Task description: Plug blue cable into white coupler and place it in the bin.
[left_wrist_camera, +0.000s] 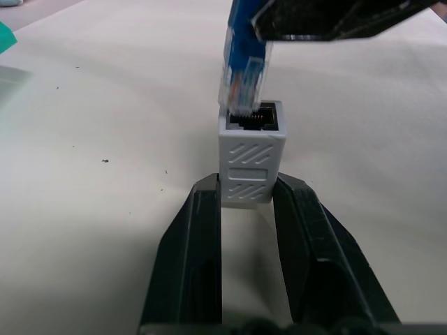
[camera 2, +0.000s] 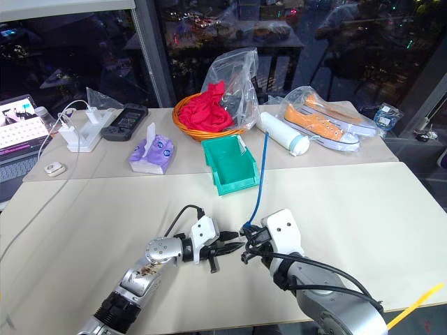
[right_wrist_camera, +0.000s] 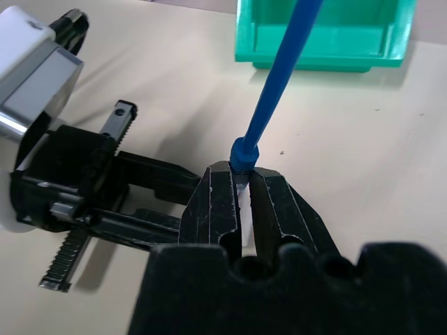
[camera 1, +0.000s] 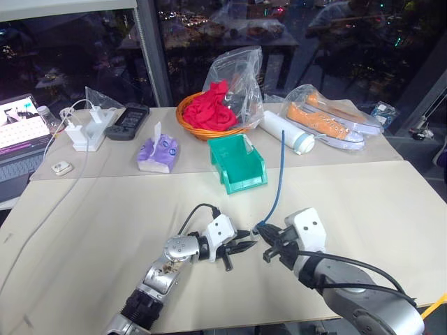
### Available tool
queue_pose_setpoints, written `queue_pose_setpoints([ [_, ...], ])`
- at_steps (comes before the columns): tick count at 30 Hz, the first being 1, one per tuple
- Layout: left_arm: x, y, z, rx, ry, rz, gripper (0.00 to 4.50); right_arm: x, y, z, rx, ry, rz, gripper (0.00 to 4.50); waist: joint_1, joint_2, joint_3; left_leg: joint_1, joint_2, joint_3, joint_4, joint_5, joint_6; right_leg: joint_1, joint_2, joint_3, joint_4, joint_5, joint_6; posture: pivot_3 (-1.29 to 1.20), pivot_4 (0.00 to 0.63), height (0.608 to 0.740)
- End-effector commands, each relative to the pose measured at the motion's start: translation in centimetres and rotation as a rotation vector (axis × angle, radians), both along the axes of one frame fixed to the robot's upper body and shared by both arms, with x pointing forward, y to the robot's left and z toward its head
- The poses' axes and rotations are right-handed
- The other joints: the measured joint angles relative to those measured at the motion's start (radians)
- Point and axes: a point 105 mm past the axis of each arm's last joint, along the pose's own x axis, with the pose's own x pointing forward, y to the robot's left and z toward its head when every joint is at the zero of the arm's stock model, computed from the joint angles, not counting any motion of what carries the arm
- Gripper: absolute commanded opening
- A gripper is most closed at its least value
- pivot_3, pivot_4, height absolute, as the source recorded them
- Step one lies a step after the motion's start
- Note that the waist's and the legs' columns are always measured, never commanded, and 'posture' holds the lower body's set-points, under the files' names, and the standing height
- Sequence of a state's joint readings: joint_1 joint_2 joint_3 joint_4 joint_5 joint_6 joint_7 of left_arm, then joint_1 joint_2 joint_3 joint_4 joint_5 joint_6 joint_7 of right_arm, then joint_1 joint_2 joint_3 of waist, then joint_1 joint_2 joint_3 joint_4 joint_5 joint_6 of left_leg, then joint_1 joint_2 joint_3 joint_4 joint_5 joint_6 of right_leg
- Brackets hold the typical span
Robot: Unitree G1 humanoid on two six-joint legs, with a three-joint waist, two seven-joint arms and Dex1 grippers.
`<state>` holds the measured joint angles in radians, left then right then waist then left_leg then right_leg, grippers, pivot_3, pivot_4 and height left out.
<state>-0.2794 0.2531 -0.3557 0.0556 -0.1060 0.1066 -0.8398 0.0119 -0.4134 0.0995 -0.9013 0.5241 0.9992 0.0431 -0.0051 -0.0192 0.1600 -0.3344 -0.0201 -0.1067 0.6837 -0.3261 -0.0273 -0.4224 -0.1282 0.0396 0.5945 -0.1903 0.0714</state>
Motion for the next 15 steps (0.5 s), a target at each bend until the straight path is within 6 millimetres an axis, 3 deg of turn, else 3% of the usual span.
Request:
queue_pose_setpoints([
  [1, -0.34, -0.32, -0.13, 0.003, -0.003, -0.011, 0.61, -0.20, 0.11, 0.80, -0.005, -0.032, 0.011, 0.00, 0.000, 0.000, 0.000, 0.000, 0.000, 0.000, 0.000, 0.000, 0.000, 0.000, 0.000, 0.000, 0.000, 0.000, 0.000, 0.00, 0.150, 0.732],
  [15, -0.08, -0.66, 0.27, -0.009, -0.010, -0.002, 0.61, -0.10, 0.29, 0.23, -0.013, 0.010, 0.026, 0.00, 0.001, 0.000, 0.000, 0.000, 0.000, 0.000, 0.000, 0.000, 0.000, 0.000, 0.000, 0.000, 0.000, 0.000, 0.000, 0.00, 0.150, 0.732],
])
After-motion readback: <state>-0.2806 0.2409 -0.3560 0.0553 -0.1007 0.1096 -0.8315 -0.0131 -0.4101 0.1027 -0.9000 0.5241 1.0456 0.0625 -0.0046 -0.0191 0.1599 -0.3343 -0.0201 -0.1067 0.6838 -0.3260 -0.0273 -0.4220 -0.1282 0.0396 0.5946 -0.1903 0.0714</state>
